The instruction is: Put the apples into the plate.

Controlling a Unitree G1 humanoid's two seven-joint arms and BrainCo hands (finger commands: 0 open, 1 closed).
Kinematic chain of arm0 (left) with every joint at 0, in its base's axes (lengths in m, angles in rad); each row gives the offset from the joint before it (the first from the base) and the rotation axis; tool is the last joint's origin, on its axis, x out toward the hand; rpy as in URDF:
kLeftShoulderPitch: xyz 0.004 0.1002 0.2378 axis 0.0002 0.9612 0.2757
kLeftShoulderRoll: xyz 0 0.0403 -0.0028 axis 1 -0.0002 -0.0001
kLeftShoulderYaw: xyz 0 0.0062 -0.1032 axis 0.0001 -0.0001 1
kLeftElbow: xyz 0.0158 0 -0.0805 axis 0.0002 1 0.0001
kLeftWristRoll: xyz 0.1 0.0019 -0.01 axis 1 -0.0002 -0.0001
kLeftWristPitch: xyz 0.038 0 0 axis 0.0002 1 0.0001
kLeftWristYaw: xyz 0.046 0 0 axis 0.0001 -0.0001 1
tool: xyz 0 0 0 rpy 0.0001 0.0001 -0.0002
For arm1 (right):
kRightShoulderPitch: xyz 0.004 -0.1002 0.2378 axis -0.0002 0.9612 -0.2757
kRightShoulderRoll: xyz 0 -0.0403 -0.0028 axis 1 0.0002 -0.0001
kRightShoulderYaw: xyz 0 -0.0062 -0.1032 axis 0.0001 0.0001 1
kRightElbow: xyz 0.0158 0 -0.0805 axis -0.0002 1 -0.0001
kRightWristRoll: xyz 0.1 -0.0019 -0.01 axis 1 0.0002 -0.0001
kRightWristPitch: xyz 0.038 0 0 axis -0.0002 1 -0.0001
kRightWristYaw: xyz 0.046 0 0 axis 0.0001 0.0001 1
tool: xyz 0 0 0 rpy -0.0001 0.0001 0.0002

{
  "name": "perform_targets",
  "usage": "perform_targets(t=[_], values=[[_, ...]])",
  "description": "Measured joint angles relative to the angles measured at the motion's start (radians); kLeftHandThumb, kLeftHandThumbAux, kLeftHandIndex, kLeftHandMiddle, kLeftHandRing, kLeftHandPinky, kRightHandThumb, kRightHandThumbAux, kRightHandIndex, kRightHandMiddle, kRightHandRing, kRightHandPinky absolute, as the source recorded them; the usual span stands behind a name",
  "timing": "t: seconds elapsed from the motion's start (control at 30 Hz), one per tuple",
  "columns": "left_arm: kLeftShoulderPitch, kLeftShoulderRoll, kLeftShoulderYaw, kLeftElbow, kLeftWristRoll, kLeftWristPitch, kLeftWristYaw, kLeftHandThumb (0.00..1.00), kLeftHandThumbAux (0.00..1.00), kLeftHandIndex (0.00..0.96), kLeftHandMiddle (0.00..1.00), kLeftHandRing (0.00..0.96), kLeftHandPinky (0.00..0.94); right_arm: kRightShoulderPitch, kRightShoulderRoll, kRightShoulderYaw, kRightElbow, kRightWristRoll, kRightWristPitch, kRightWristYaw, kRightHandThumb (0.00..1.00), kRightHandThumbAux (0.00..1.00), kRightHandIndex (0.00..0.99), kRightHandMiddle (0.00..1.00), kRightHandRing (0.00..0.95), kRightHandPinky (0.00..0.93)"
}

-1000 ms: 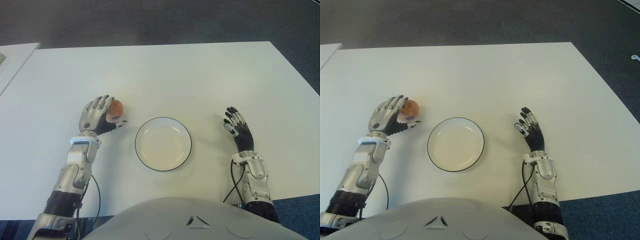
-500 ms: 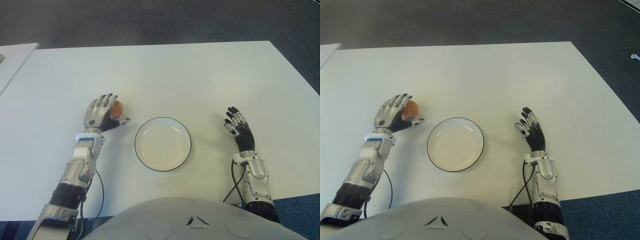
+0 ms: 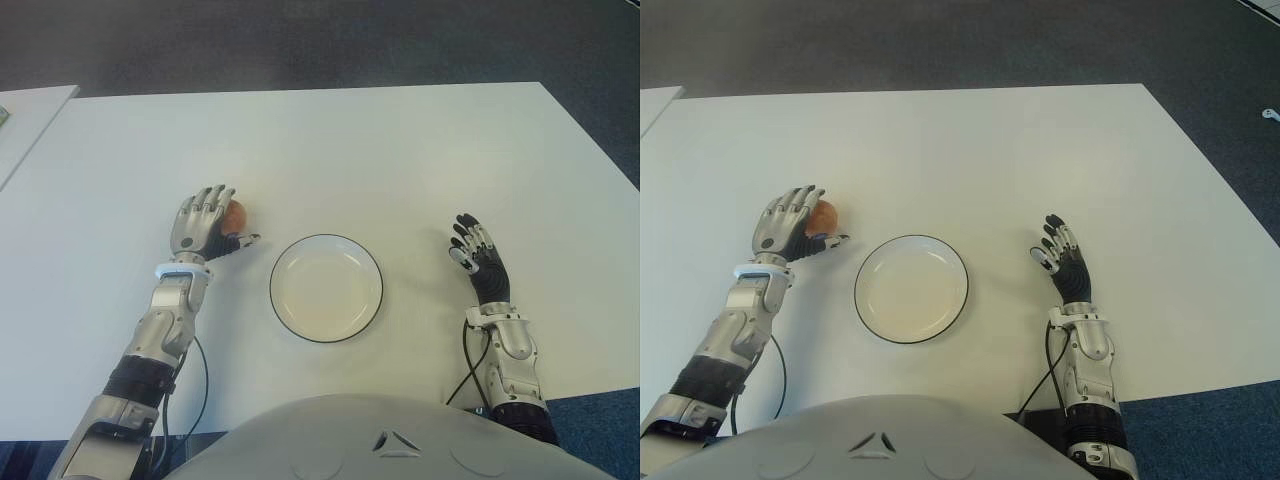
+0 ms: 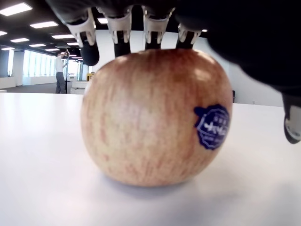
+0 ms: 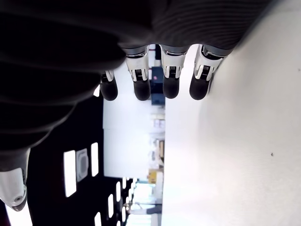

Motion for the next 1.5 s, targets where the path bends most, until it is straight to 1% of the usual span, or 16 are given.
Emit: perform_targets(t=[0.43,0.67,1.0,1.27,1.5], values=[[-0.053,0.0,-0.032,0.076,-0.012,0.007,0.064,0.254,0.389,0.006,0.0,0.0,0.025,-0.022,-0.002,-0.004,0.044,0.01,-0.031,0.017,0.133,0.532,0.0,0.013,0.0,0.007],[-0.087,0.0,-0.054,0.115,-0.012,0.015,0.074,0.256,0.399,0.006,0.0,0.0,0.015,-0.02,-0.008,-0.002,0.049,0.003,-0.031,0.014,0.117,0.557,0.0,0.007,0.0,0.0],[-0.157,0.009,-0.088,0.224,-0.013,0.014,0.087,0.259,0.407,0.015,0.0,0.0,0.021,-0.025,-0.014,-0.007,0.067,0.0,-0.043,0.016,0.096,0.552,0.0,0.022,0.0,0.007],[-0.232,0.019,-0.117,0.346,-0.015,-0.014,0.133,0.272,0.397,0.016,0.0,0.0,0.022,-0.037,-0.02,-0.032,0.102,0.04,-0.073,0.05,0.11,0.555,0.0,0.021,0.0,0.0],[-0.253,0.02,-0.142,0.403,-0.033,-0.024,0.166,0.301,0.4,0.028,0.0,0.0,0.034,-0.04,-0.026,-0.053,0.117,0.076,-0.085,0.085,0.123,0.567,0.0,0.019,0.003,0.018]])
